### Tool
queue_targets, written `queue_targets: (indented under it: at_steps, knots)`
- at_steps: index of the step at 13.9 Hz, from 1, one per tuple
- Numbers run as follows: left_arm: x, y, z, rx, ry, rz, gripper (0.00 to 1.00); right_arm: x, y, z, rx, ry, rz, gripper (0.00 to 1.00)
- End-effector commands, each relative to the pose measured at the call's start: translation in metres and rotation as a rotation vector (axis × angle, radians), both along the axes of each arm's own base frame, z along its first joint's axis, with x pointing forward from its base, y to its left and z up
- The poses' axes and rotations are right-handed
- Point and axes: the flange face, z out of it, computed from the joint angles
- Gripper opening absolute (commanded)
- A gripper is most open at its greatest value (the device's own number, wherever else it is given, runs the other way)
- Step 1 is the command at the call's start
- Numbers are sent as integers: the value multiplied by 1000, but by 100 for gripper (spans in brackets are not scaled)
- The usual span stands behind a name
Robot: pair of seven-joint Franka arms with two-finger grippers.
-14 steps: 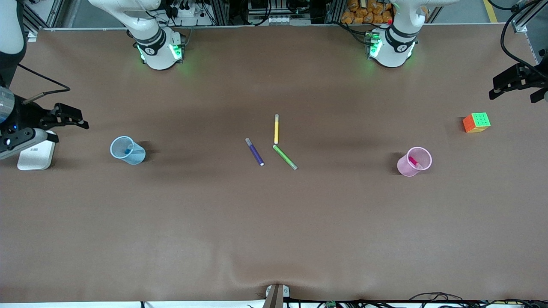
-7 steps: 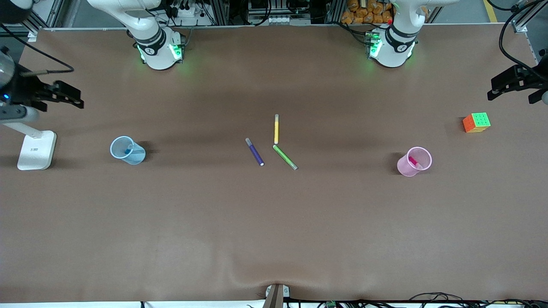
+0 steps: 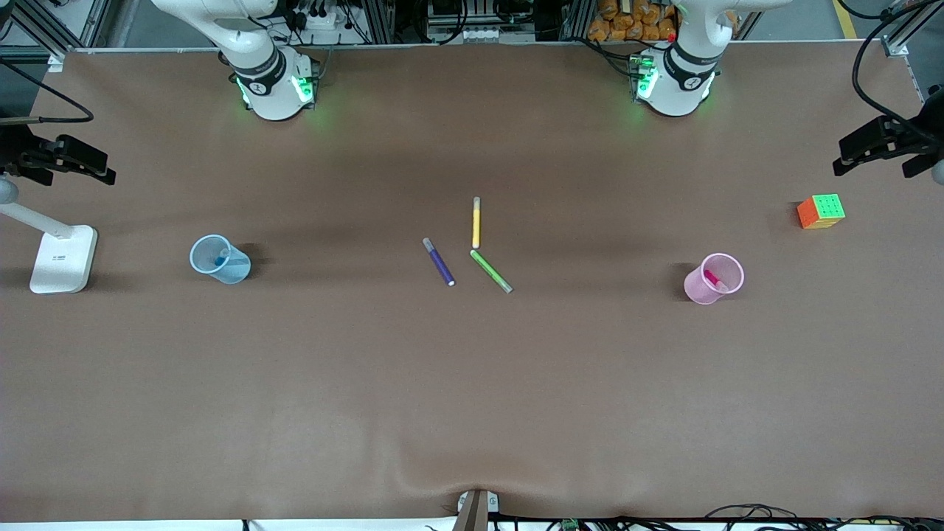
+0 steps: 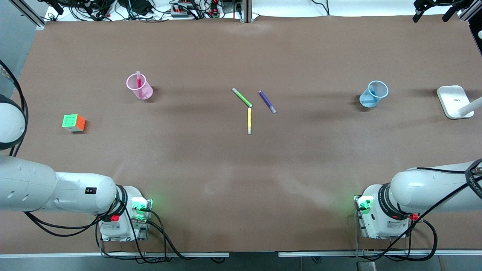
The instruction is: Place pink and blue markers in matching cups
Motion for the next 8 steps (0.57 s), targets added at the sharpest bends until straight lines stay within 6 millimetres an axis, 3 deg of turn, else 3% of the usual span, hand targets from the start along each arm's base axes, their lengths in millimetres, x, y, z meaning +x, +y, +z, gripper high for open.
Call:
queue_targets:
  at_steps: [1,8]
  knots:
    - [3,-2,2,-4,9,11,100,0,5,10,11,-22,-11,100]
    - [3,-2,8,-1,-5,8,100,3,8,17,9,-36,2,100]
